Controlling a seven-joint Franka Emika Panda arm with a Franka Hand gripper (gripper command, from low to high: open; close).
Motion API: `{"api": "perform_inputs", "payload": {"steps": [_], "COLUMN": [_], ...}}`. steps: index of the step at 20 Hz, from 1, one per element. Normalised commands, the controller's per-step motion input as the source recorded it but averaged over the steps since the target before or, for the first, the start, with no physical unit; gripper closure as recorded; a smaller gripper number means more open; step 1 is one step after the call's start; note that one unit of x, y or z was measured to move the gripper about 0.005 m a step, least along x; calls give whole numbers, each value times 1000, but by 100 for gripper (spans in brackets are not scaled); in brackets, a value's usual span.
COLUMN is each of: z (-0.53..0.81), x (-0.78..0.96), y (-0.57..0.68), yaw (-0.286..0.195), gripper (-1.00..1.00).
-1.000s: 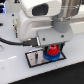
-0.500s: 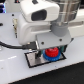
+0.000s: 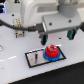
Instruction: Insert the blue gear onto the right peg, followed by the red gear
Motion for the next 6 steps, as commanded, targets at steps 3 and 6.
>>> {"api": "perform_inputs", "payload": {"steps": [3,6], "z": [0,0], "x": [0,0], "y": [0,0], "yaw": [0,0], "gripper": [-100,-100]}}
